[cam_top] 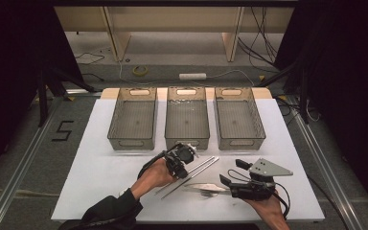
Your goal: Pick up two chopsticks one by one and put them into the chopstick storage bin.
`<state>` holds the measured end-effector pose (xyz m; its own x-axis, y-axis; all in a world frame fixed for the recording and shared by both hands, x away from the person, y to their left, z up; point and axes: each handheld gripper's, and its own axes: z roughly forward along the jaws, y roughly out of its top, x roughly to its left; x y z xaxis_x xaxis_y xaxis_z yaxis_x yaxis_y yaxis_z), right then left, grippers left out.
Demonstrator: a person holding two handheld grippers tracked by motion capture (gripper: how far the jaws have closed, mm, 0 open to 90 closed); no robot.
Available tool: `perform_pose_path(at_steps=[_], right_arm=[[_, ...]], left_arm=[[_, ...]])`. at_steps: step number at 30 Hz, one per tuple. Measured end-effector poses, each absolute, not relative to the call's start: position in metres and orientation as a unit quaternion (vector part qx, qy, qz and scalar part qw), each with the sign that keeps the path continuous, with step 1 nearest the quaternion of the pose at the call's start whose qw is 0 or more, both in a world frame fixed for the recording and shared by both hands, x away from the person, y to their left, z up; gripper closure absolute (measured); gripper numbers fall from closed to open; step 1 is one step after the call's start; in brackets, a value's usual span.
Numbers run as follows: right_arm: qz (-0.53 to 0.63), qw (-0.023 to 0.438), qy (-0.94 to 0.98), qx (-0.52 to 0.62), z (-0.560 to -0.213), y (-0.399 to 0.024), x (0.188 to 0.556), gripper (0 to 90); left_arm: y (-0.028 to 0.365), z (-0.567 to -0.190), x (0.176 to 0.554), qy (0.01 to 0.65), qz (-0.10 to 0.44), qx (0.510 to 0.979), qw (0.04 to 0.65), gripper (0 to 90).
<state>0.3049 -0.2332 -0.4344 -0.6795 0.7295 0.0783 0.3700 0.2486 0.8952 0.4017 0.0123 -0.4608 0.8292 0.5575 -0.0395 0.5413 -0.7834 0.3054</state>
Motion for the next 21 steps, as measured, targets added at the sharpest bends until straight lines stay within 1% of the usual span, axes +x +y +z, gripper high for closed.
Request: perform_pose_path(at_steps=[7, 10, 15, 21], right_arm=[[0.499, 0.180, 0.768, 0.358, -0.434, -0.233, 0.305, 21.5], [0.499, 0.180, 0.768, 0.358, -0.434, -0.234, 0.305, 21.6], [0.500, 0.181, 0.767, 0.358, -0.434, -0.234, 0.305, 21.6], [0.500, 0.182, 0.767, 0.359, -0.434, -0.234, 0.305, 21.6]], left_arm=[[0.016, -0.458, 0.404, 0.293, 0.017, 0.941, 0.169, 85.4], [0.017, -0.450, 0.402, 0.290, 0.027, 0.941, 0.173, 85.5], [0.023, -0.436, 0.402, 0.287, 0.027, 0.938, 0.191, 85.5], [0.034, -0.415, 0.403, 0.289, 0.027, 0.929, 0.230, 85.4]])
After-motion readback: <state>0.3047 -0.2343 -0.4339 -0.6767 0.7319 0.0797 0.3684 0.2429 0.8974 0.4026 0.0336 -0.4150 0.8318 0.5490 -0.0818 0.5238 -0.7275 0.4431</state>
